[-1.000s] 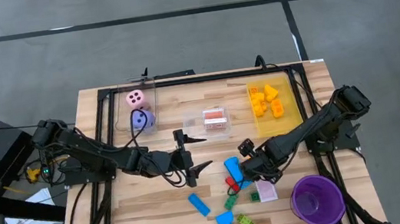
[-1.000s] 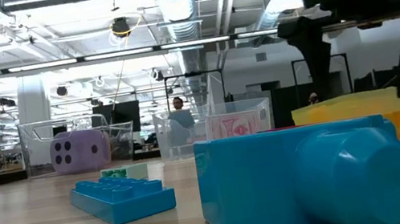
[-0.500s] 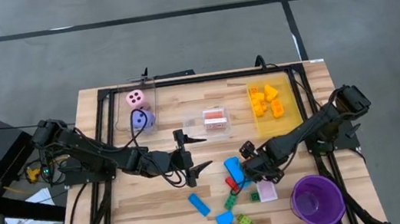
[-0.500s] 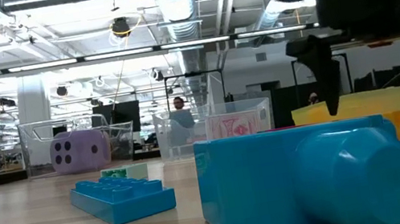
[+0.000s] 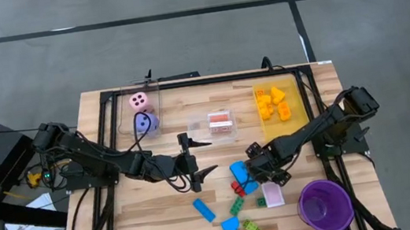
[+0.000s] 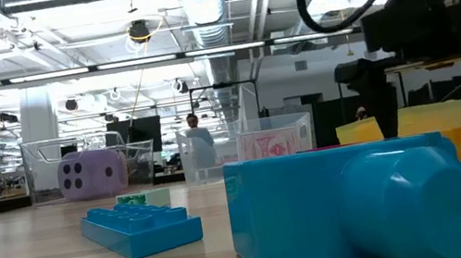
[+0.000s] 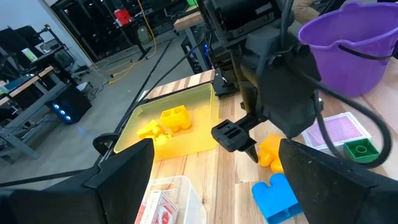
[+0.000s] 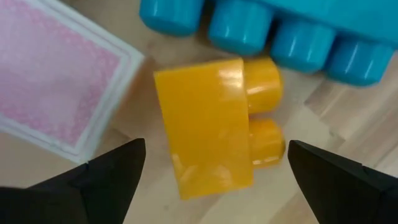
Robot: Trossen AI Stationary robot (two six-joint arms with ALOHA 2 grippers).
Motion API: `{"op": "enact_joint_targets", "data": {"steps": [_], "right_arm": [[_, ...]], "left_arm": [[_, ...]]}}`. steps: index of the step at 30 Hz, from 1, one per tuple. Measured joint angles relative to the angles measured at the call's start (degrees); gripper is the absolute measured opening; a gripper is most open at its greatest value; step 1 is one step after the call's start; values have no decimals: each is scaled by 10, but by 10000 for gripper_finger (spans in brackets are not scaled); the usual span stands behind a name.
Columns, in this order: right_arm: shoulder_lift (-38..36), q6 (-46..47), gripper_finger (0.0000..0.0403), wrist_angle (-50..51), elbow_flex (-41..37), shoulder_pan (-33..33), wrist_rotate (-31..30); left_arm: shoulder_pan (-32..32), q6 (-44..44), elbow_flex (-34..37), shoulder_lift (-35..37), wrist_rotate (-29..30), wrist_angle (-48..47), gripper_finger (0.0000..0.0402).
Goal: Pick & Place Toys
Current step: Put the yellow game piece into the yellow bin
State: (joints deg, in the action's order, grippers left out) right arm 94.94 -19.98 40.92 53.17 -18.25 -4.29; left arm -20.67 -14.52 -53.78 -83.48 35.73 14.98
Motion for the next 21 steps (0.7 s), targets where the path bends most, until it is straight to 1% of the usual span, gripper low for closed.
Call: {"op": "enact_joint_targets", "data": {"steps": [4,8,12,14,19,21], "right_arm": [[0,0,386,-14,0,0,4],[0,0,386,-25,0,7,27],[0,0,386,-27,0,12,34],[0,0,386,-28,-4,19,46],[0,4,386,-28,-14,32,47],[0,4,386,-30,-14,34,47]], "left_arm": [[0,0,0,0,0,0,342],[0,0,0,0,0,0,342],[0,0,0,0,0,0,342],[0,0,0,0,0,0,342],[0,0,0,0,-2,0,342],[0,0,0,0,-13,0,342]]}}
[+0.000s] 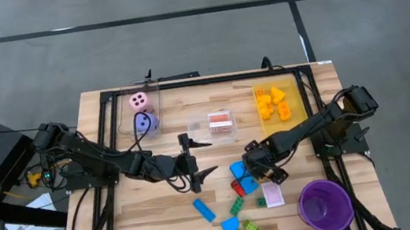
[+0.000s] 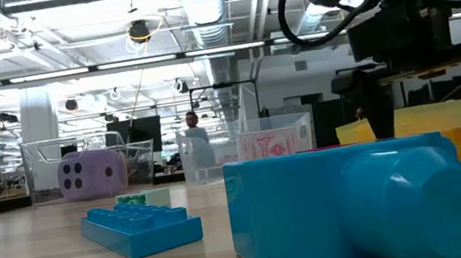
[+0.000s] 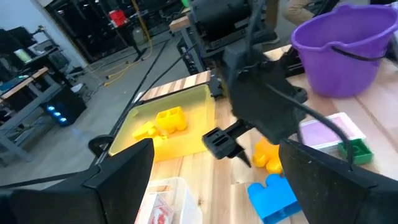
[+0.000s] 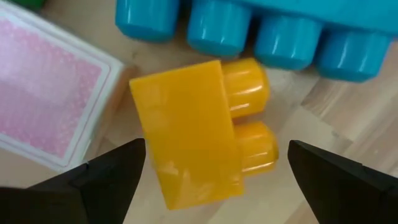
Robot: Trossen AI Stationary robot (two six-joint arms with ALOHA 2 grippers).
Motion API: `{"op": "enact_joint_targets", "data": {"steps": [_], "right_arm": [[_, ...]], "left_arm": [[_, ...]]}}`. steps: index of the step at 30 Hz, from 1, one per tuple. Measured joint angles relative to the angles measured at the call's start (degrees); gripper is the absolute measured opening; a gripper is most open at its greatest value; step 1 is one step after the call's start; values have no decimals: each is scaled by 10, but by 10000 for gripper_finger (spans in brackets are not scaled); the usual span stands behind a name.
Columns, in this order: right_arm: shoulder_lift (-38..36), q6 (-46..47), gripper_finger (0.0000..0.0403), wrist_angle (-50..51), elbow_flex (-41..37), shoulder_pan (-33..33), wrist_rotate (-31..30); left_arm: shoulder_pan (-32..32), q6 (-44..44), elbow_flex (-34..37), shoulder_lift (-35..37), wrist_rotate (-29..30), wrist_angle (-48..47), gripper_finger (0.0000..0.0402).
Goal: Pick & Place Toys
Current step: Put the yellow game piece into the yellow bin
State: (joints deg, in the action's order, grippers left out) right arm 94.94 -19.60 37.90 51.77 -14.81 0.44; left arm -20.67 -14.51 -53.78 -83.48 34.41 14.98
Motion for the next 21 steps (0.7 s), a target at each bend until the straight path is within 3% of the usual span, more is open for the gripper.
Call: {"op": "enact_joint_targets", "data": {"steps": [8,21], "right_arm": [[0,1,374,-9,0,0,1],[0,12,287,-6,0,0,11]], "left_arm": [[0,0,0,0,-5,0,342],[0,0,0,0,-7,0,342]]}}
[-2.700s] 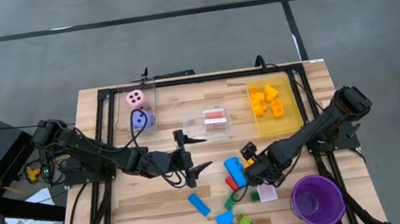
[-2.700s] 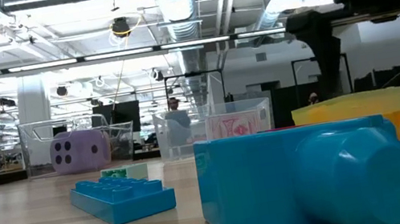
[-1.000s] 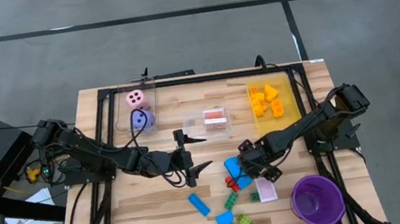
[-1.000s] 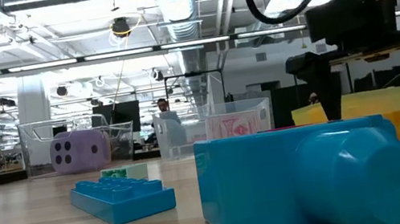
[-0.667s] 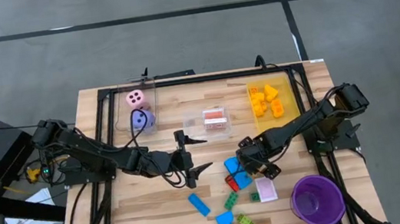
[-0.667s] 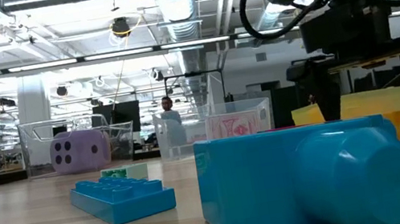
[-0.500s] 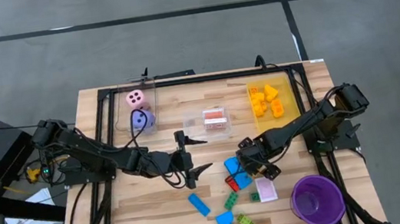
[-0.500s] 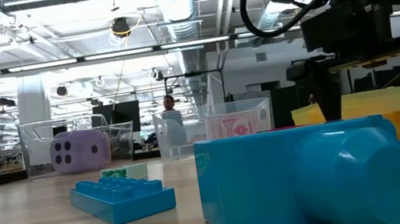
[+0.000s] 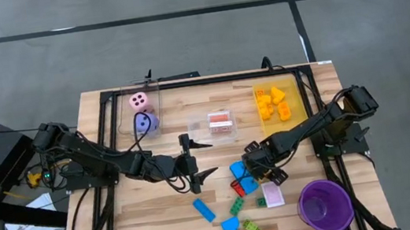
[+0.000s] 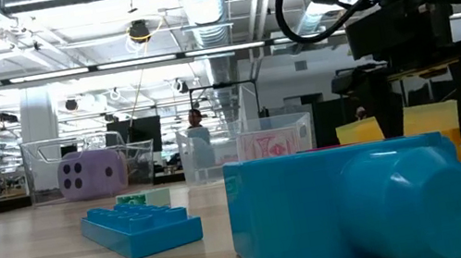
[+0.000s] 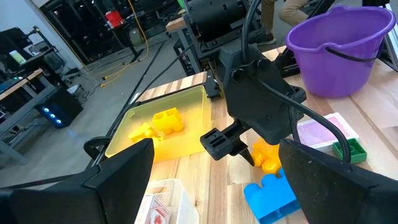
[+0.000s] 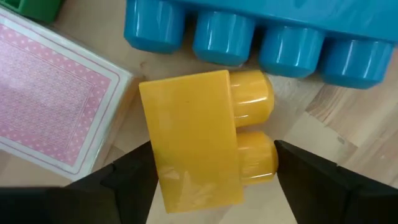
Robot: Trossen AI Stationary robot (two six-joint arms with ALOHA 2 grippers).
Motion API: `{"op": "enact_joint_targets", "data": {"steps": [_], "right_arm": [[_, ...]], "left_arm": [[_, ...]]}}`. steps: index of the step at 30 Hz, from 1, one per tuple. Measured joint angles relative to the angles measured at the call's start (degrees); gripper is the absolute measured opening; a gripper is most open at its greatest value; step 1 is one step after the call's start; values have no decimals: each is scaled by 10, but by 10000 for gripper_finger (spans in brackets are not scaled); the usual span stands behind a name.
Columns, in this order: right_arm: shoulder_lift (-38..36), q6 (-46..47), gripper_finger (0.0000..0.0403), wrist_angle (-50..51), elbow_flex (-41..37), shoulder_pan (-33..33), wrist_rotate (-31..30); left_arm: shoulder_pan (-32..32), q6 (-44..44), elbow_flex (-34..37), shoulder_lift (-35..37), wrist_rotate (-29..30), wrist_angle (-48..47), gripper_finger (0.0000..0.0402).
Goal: Pick & Place Toys
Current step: Put the yellow game piece into the yellow bin
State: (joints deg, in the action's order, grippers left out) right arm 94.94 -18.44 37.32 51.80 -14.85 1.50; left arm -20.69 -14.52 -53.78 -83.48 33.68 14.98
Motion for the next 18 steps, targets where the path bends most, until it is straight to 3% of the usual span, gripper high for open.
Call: {"op": "enact_joint_targets", "data": {"steps": [18], "right_arm": [[0,61,282,112,42,0,0]], "left_arm": [[0,0,0,0,2,0,342]]}}
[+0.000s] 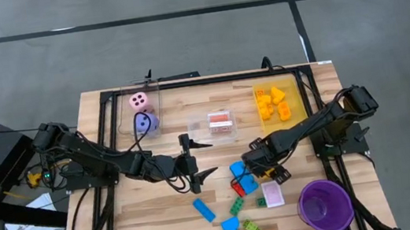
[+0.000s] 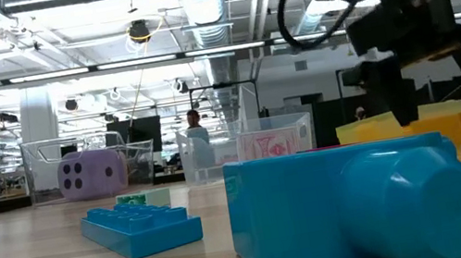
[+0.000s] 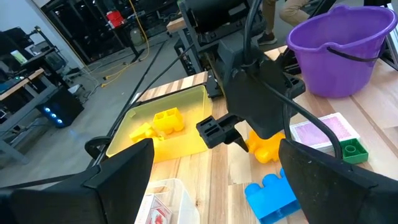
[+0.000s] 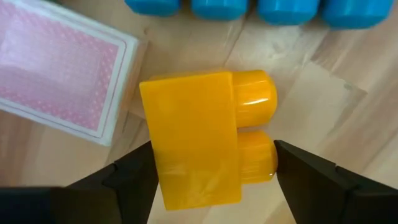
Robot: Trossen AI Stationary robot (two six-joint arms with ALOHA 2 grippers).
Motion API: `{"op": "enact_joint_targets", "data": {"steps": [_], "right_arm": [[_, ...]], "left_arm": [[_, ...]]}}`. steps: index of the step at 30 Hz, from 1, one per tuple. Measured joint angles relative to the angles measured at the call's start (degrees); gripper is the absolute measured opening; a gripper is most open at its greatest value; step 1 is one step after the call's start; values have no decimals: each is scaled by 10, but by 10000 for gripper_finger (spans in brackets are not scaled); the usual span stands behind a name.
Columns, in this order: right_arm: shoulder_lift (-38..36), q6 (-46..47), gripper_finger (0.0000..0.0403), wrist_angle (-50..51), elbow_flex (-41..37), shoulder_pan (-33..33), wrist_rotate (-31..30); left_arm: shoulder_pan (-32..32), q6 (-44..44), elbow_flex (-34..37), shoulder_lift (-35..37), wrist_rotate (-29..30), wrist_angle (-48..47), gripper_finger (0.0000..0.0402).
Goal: Pick & Place Toys
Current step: Put the yellow game piece into the yellow bin
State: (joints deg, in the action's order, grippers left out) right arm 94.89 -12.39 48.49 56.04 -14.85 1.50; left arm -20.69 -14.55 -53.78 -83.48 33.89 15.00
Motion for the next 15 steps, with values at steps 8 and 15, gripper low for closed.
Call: {"op": "enact_joint_targets", "data": {"steps": [8,15], "right_arm": [[0,23,282,71,53,0,0],[0,60,282,184,95,0,-5]], "left_arm": [[0,0,0,0,0,0,342],[0,0,0,0,0,0,342]]}}
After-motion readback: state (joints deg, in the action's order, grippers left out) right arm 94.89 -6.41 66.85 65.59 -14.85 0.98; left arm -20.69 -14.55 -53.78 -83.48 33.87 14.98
